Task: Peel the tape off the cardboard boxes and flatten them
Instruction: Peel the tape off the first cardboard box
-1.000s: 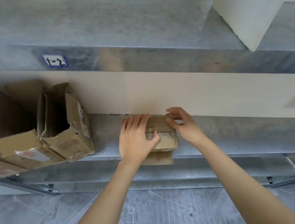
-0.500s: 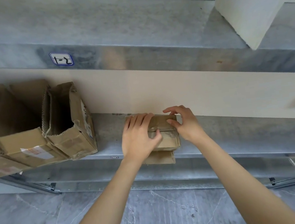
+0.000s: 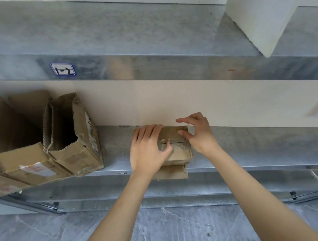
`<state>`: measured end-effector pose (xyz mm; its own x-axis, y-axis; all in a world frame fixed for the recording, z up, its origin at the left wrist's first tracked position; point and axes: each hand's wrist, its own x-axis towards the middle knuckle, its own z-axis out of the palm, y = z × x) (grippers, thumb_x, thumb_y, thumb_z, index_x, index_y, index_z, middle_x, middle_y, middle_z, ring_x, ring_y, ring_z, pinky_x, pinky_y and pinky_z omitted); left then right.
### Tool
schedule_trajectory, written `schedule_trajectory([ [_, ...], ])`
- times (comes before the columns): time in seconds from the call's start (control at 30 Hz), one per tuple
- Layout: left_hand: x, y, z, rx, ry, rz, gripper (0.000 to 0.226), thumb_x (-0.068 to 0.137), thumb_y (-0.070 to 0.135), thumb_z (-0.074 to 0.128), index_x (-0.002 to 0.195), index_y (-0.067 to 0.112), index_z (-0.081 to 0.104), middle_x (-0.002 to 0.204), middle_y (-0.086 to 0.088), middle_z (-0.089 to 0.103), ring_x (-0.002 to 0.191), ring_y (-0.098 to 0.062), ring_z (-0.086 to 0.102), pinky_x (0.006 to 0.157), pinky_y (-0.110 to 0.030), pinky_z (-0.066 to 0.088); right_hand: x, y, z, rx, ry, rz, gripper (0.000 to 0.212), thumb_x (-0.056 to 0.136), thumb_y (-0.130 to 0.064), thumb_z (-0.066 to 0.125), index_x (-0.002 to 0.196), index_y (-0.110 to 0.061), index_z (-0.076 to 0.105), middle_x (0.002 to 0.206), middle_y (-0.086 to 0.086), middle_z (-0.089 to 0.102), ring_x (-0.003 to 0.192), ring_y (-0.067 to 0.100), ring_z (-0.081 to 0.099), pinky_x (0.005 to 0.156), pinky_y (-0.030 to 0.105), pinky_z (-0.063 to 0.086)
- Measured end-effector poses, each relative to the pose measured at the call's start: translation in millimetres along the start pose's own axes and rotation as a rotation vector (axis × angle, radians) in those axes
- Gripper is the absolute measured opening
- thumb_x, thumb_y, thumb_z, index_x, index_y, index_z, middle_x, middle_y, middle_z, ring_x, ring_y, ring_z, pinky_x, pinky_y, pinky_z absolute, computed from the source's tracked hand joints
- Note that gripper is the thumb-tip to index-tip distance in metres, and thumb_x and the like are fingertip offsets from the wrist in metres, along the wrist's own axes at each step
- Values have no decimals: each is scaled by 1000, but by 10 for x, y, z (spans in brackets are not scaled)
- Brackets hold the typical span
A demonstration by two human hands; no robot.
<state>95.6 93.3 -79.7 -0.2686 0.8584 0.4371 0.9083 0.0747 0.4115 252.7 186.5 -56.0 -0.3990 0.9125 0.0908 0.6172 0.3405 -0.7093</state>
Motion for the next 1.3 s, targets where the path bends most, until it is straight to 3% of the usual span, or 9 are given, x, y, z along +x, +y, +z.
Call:
schedule_trajectory([
  [0.1, 6, -4, 8, 0, 6, -1, 41, 75, 41, 61, 110, 21, 67, 108, 5, 68, 103, -19, 60, 99, -33, 43, 1, 22, 20, -3, 31, 4, 23, 85, -21, 73, 107, -28, 71, 113, -9, 45, 109, 10, 41, 90, 18, 30],
  [0.23, 22, -7, 14, 0, 10, -7, 42, 74, 41, 60, 110, 21, 68, 107, 5, 68, 103, -19, 60, 98, -33, 45, -20, 23, 44, 35, 41, 71, 14, 85, -26, 72, 97, -30, 68, 107, -10, 57, 104, 12, 54, 81, 24, 40],
  [0.43, 59, 1, 17, -15, 0, -21, 41, 73, 40, 61, 109, 22, 67, 107, 6, 67, 103, -18, 59, 98, -31, 43, 5, 15, 39, 41, 87, 140, 15, 83, -34, 75, 92, -33, 63, 102, -10, 60, 96, 10, 55, 72, 26, 41],
  [0.6, 90, -34, 40, -34, -28, -23, 45, 75, 48, 59, 111, 22, 66, 110, 6, 66, 106, -20, 57, 102, -35, 42, 12, 13, 81, 12, 134, 185, 23, 82, -39, 75, 101, -29, 69, 102, -10, 61, 93, 9, 59, 71, 27, 45],
  [0.77, 124, -53, 71, -44, -42, -28, 55, 73, 63, 63, 110, 23, 65, 108, 7, 66, 105, -18, 56, 103, -39, 43, -7, -22, 127, -26, 148, 183, 31, 89, -37, 68, 118, -27, 65, 119, -9, 60, 108, 12, 57, 75, 26, 42],
  [0.9, 135, -56, 75, -64, -39, -26, 55, 71, 61, 70, 110, 23, 65, 108, 8, 66, 105, -16, 56, 104, -37, 42, -82, -26, 202, -26, 148, 170, 31, 95, -32, 61, 124, -20, 63, 121, -3, 64, 109, 17, 59, 80, 24, 41],
  [1.07, 123, -42, 64, -78, -10, -36, 54, 69, 58, 73, 109, 23, 65, 107, 8, 66, 104, -15, 54, 101, -35, 45, -109, -34, 235, 102, 237, 170, 31, 92, -22, 66, 121, -12, 66, 115, 3, 69, 103, 19, 65, 90, 35, 52],
  [1.17, 113, -50, 67, -70, 5, -38, 54, 69, 59, 73, 108, 24, 65, 106, 9, 66, 103, -14, 53, 98, -33, 46, -132, -63, 240, 83, 266, 171, 32, 92, -22, 66, 122, -12, 67, 115, 4, 71, 105, 19, 66, 90, 30, 51],
  [1.3, 105, -55, 65, -57, -7, -28, 55, 69, 61, 72, 109, 24, 65, 106, 9, 66, 103, -16, 55, 97, -31, 44, -171, -89, 236, 85, 314, 186, 31, 89, -23, 70, 119, -13, 69, 108, 4, 73, 102, 18, 67, 80, 19, 44],
])
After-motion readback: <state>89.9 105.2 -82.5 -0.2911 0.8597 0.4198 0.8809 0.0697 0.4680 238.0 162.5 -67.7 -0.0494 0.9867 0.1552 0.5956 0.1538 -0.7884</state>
